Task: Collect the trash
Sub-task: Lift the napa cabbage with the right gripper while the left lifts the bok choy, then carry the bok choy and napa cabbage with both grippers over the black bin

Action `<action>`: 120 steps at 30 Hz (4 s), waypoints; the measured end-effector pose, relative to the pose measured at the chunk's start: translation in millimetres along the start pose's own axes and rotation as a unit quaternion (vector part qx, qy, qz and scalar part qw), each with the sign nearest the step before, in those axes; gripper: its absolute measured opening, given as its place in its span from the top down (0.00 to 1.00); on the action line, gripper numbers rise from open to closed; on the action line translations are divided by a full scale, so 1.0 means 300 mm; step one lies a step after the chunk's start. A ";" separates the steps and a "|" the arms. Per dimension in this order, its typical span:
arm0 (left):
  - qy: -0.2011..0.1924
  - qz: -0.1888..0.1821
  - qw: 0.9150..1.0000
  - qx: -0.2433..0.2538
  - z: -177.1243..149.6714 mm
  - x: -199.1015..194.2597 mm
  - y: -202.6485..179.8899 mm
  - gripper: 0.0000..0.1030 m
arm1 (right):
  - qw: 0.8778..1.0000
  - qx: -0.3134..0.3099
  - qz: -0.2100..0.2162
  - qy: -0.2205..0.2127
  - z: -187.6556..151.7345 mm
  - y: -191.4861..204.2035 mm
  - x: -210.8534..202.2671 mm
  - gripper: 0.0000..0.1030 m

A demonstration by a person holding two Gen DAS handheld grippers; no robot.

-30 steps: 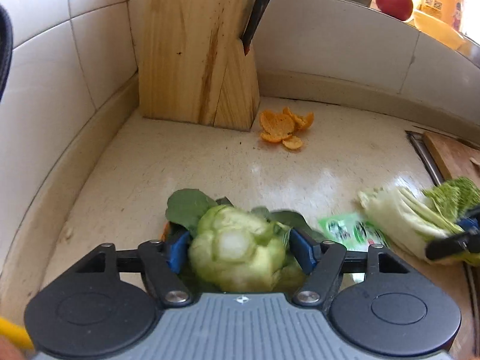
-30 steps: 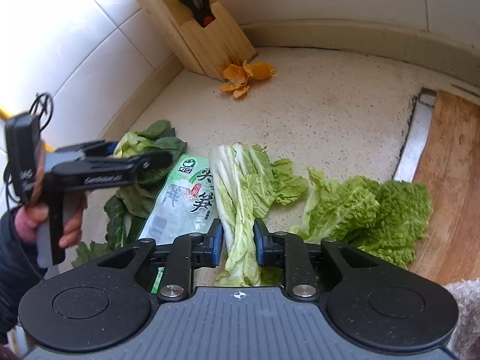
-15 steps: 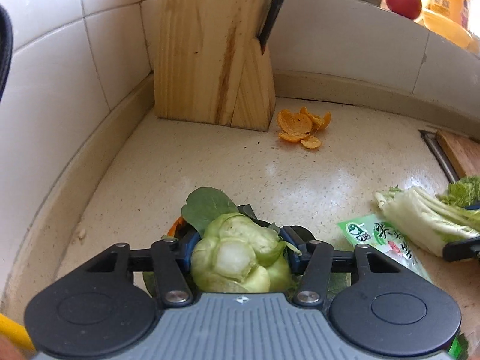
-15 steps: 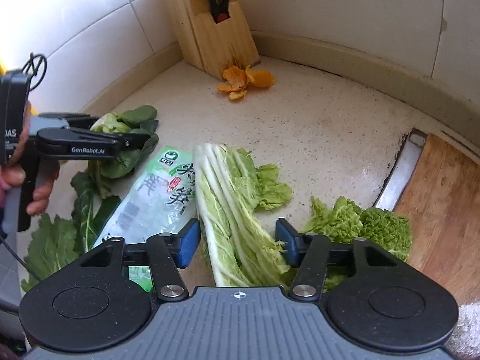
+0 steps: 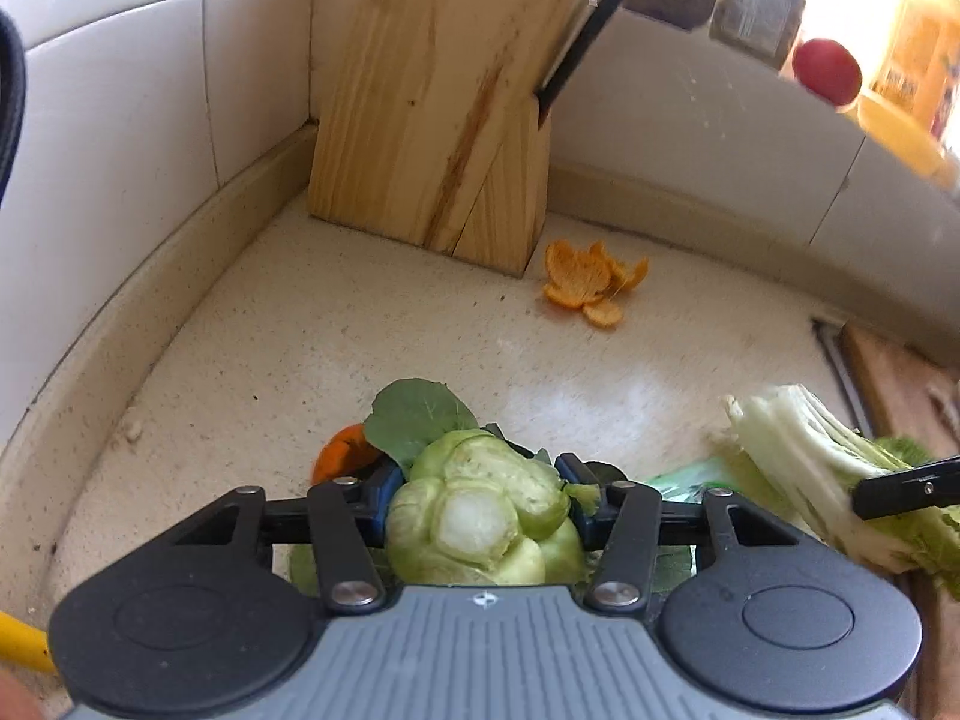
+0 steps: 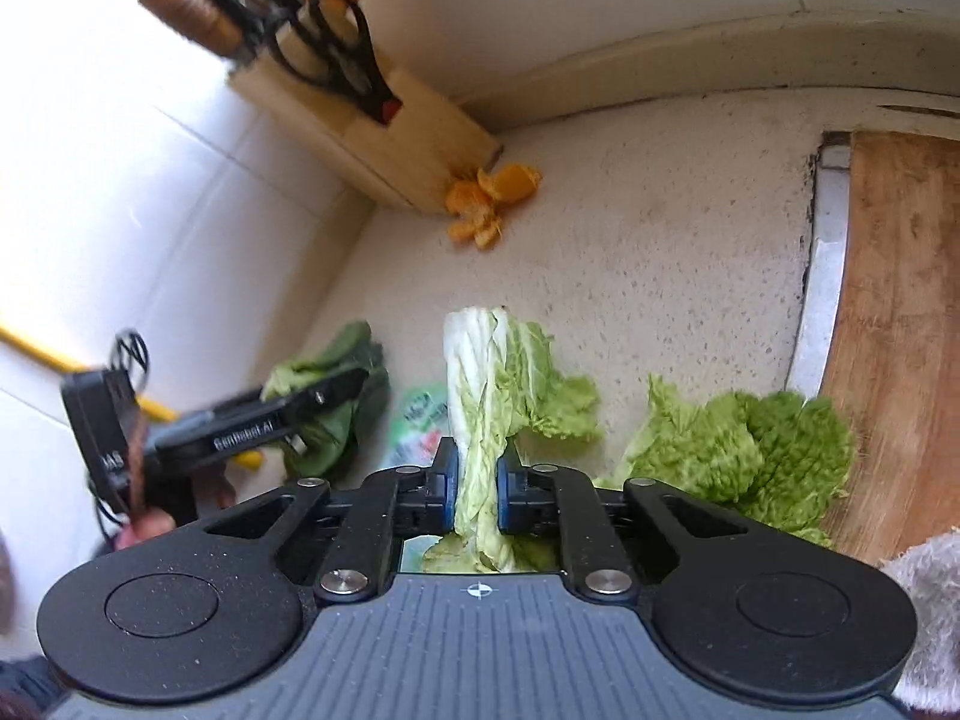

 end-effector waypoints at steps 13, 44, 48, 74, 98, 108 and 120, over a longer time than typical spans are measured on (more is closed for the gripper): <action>-0.064 -0.049 0.995 -0.052 0.036 -0.221 0.037 0.55 | 0.995 0.008 0.065 -0.081 0.047 0.071 -0.186 0.85; -0.169 -0.020 0.982 -0.080 -0.142 -0.703 -0.093 0.54 | 0.977 -0.094 0.095 -0.165 -0.031 0.206 -0.543 0.78; -0.154 -0.018 0.985 -0.076 -0.202 -0.689 -0.115 0.54 | 0.988 -0.126 -0.004 -0.091 -0.098 0.160 -0.386 0.37; -0.080 -0.060 0.990 -0.103 -0.303 -0.573 -0.157 0.54 | 0.999 -0.013 0.024 0.033 -0.197 -0.023 -0.077 0.74; -0.047 0.144 0.977 -0.151 -0.644 -0.637 -0.070 0.33 | 0.967 -0.215 -0.124 0.058 -0.299 0.114 0.060 0.19; -0.020 0.250 0.965 -0.078 -0.713 -0.535 -0.100 0.45 | 0.960 -0.231 -0.141 0.065 -0.304 0.142 0.080 0.60; -0.053 0.105 0.971 -0.210 -0.627 -0.640 -0.014 0.80 | 0.996 -0.072 -0.024 0.051 -0.261 0.022 0.021 0.73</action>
Point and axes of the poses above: each gripper's, at about its wrist camera, not at the fingertips, and x roughly the way its jaws point, y to its left, z to its top, the point moved 3 cm from there along x, roughly the way its jaws point, and after that the axes turned 7 degrees about y, right-handed, at the moved point
